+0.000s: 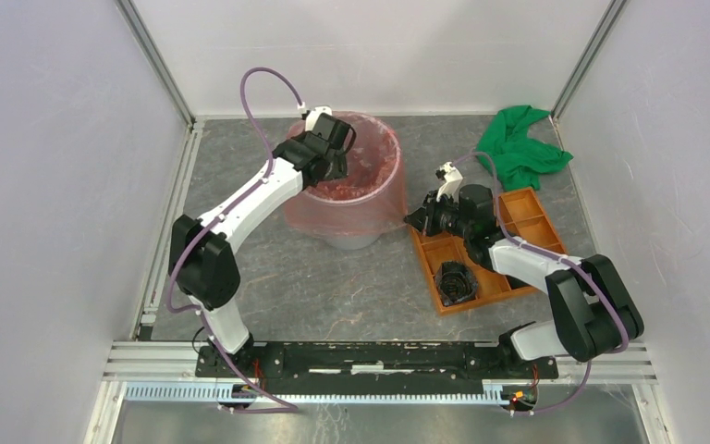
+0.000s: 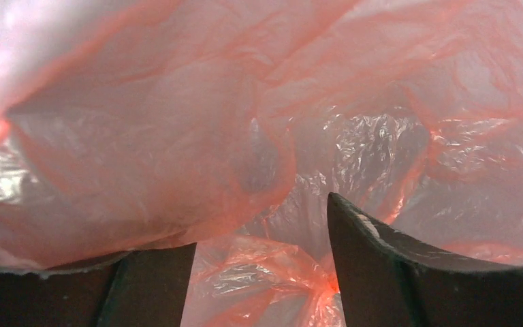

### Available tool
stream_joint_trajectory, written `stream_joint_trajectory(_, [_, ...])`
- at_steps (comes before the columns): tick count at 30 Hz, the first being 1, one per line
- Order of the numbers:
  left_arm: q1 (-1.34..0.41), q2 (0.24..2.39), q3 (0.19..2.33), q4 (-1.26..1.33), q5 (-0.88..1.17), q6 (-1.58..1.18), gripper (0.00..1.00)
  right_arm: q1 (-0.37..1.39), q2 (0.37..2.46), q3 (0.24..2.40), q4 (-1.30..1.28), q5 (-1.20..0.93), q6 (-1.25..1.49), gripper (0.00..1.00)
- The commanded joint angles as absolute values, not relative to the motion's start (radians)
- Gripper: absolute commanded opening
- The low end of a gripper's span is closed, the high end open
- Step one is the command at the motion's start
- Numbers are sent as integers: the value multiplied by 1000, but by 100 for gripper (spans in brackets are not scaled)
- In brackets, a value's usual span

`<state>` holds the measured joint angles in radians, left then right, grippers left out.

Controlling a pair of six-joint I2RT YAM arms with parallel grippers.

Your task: Put the trash bags into the trash bin

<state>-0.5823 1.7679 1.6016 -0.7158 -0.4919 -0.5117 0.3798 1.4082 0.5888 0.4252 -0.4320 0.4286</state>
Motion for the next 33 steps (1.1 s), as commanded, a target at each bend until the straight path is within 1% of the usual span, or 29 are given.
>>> stream_joint_trajectory(1, [-550, 1716, 1611, -703, -525, -486, 79, 383, 1385, 620, 434, -413, 404, 1])
stream_joint_trajectory(3, [-547, 1722, 1623, -702, -497, -480, 84, 383, 1379, 621, 426, -413, 401, 1])
stream_joint_trajectory(5, [-549, 1710, 1623, -680, -416, -469, 87, 385, 1375, 632, 413, -413, 393, 1])
stream_joint_trajectory(7, [-563, 1684, 1605, -634, -326, -455, 92, 384, 1373, 640, 401, -418, 383, 7])
stream_joint_trajectory(8, [-570, 1678, 1607, -626, -272, -449, 93, 385, 1373, 645, 394, -416, 379, 13])
stream_joint_trajectory(12, [-596, 1659, 1622, -624, -158, -442, 98, 384, 1371, 670, 358, -410, 361, 38])
stream_joint_trajectory(13, [-598, 1649, 1620, -620, -134, -440, 99, 385, 1368, 676, 347, -407, 354, 42])
stream_joint_trajectory(17, [-598, 1586, 1609, -608, -84, -427, 100, 385, 1332, 693, 287, -370, 312, 60])
stream_joint_trajectory(19, [-598, 1531, 1612, -609, -71, -413, 100, 385, 1309, 699, 259, -351, 289, 67])
stream_joint_trajectory(22, [-597, 1450, 1614, -604, -51, -397, 100, 385, 1291, 711, 217, -334, 258, 74])
stream_joint_trajectory(26, [-597, 1329, 1608, -618, -58, -385, 100, 384, 1274, 722, 169, -314, 225, 79])
stream_joint_trajectory(28, [-598, 1272, 1597, -668, -146, -383, 100, 386, 1262, 726, 151, -303, 214, 80])
stream_joint_trajectory(29, [-596, 1241, 1584, -705, -216, -382, 100, 386, 1255, 727, 144, -302, 211, 81])
stream_joint_trajectory(30, [-586, 1200, 1552, -736, -328, -393, 100, 387, 1244, 727, 136, -301, 209, 81])
stream_joint_trajectory(31, [-570, 1179, 1536, -766, -364, -404, 100, 387, 1234, 727, 132, -300, 208, 82])
stream_joint_trajectory(33, [-455, 1112, 1463, -804, -383, -451, 100, 388, 1216, 730, 120, -299, 206, 82])
